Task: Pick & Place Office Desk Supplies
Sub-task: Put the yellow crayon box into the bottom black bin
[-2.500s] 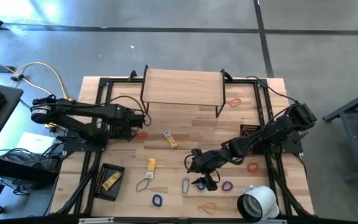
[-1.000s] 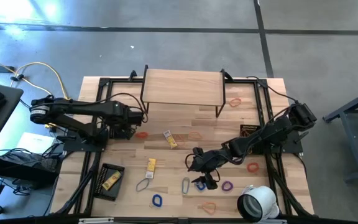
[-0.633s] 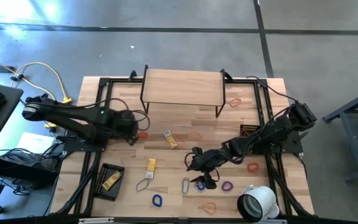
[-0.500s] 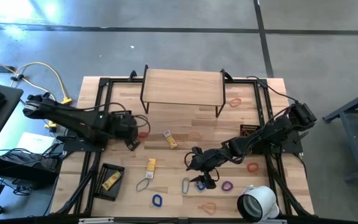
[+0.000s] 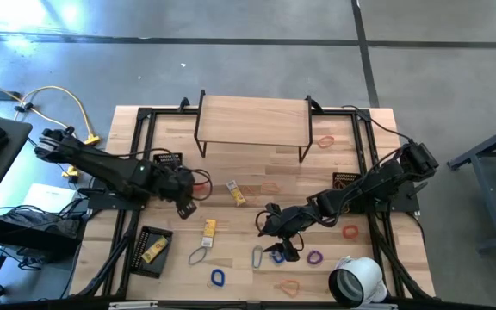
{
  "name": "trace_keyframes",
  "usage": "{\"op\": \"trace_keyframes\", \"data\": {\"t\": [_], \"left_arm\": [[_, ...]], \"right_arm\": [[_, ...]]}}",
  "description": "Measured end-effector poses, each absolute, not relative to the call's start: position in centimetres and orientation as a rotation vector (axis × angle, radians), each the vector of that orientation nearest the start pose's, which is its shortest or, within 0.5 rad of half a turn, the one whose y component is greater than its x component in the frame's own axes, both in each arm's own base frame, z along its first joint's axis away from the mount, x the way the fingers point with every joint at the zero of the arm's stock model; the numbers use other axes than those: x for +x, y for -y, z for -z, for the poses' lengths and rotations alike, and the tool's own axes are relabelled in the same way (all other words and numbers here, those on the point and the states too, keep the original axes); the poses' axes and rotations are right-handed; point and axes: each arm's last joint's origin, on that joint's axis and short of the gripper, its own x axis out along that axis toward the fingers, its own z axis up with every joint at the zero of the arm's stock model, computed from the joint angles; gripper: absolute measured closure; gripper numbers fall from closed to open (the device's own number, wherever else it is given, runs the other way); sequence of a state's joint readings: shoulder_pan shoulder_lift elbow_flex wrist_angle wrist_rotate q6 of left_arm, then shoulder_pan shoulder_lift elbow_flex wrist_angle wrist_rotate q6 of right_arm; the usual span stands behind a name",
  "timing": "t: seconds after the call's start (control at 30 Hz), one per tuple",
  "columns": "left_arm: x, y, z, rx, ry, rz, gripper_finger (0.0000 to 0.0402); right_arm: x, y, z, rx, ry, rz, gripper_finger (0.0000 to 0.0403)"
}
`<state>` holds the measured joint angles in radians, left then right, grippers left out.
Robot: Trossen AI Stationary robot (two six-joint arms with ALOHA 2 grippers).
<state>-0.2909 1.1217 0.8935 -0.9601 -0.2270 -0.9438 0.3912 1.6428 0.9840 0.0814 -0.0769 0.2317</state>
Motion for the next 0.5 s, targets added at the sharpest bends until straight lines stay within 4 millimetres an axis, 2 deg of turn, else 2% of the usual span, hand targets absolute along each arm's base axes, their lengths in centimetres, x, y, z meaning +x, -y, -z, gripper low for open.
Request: {"op": "trace_keyframes", "data": {"t": [0.23,0.37,0.5], "left_arm": [[19.4,5.2,-24.6,-0.509,-1.115,-0.48,0.0216],[20.0,5.4,-23.8,-0.496,-1.157,-0.488,0.0187],[20.5,5.7,-23.2,-0.576,-1.196,-0.493,0.0156]], "right_arm": [[32.3,-13.6,-21.2,0.131,-0.621,-0.386,0.0174],[32.3,-13.6,-21.2,0.13,-0.622,-0.386,0.0174],[32.3,-13.6,-21.1,0.129,-0.631,-0.385,0.0174]]}}
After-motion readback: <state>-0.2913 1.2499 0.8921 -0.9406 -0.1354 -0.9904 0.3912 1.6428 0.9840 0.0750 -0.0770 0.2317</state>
